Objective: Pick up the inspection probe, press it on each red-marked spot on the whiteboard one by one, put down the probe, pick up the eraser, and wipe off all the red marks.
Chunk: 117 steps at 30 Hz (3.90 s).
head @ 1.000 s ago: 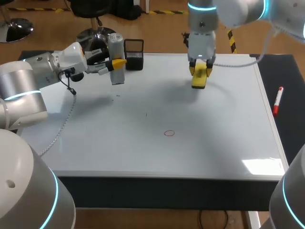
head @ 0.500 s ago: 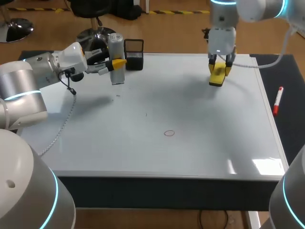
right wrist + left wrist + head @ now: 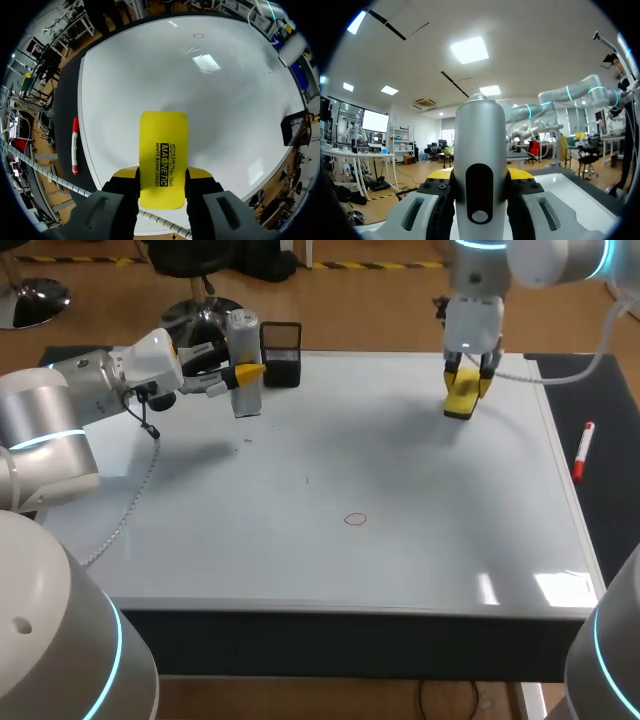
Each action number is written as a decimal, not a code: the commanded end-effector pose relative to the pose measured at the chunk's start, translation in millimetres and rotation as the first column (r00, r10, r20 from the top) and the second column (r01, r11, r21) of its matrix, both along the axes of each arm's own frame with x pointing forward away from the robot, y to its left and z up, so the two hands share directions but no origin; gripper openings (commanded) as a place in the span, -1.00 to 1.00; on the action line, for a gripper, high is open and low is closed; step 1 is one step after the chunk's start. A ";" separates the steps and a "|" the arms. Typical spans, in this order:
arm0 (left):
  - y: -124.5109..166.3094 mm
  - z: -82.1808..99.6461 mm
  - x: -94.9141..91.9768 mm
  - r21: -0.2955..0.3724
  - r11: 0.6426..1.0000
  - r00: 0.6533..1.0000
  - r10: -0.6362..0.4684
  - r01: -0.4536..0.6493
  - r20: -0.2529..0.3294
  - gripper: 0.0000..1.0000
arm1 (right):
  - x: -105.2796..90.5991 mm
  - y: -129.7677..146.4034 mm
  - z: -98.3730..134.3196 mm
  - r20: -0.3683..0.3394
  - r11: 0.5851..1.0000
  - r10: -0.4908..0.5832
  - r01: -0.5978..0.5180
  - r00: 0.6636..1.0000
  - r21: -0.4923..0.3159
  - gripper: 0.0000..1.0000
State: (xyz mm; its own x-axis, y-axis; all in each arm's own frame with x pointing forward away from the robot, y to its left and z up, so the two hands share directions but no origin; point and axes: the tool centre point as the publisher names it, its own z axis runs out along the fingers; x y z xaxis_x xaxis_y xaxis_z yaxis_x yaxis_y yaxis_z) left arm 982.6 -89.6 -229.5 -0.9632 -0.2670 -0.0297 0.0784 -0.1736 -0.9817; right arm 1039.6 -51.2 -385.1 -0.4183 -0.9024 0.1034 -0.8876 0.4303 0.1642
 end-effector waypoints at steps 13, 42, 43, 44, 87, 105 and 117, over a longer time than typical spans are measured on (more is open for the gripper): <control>-0.3 0.8 0.0 -0.001 1.000 1.000 0.000 0.000 0.001 -1.00 | -4.3 -1.1 4.6 0.009 1.000 0.003 -0.003 1.000 -0.004 -1.00; -49.2 -6.4 -125.2 -0.108 0.968 0.973 -0.230 0.228 -0.010 -1.00 | -4.3 -1.1 4.6 0.009 1.000 0.003 -0.003 1.000 -0.004 -1.00; -53.3 -5.2 -129.5 -0.107 0.965 0.971 -0.241 0.238 -0.010 -1.00 | -4.3 -1.1 4.6 0.009 1.000 0.003 -0.003 1.000 -0.004 -1.00; -56.8 -4.3 -132.6 -0.109 0.963 0.969 -0.248 0.245 -0.012 -1.00 | -4.3 -1.1 4.6 0.009 1.000 0.003 -0.003 1.000 -0.004 -1.00; -188.5 -57.1 -186.1 -0.065 0.893 0.892 -0.448 0.445 -0.051 -1.00 | -4.3 -1.1 4.6 0.009 1.000 0.003 -0.003 1.000 -0.004 -1.00; -191.6 -72.4 -186.2 -0.017 0.897 0.895 -0.442 0.442 -0.059 -1.00 | -4.3 -1.1 4.6 0.009 1.000 0.003 -0.003 1.000 -0.004 -1.00; -184.2 -84.1 -184.9 0.010 0.903 0.901 -0.428 0.430 -0.068 -1.00 | -4.3 -1.1 4.6 0.009 1.000 0.003 -0.003 1.000 -0.004 -1.00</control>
State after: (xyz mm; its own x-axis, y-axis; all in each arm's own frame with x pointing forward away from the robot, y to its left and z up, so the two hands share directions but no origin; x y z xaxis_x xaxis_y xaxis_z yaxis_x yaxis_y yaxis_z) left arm 798.5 -276.2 -309.8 -0.9839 0.1759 0.0322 -0.0603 -0.1566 -0.9858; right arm 1035.5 -51.7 -382.1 -0.4186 -0.9025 0.1011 -0.8891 0.4299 0.1570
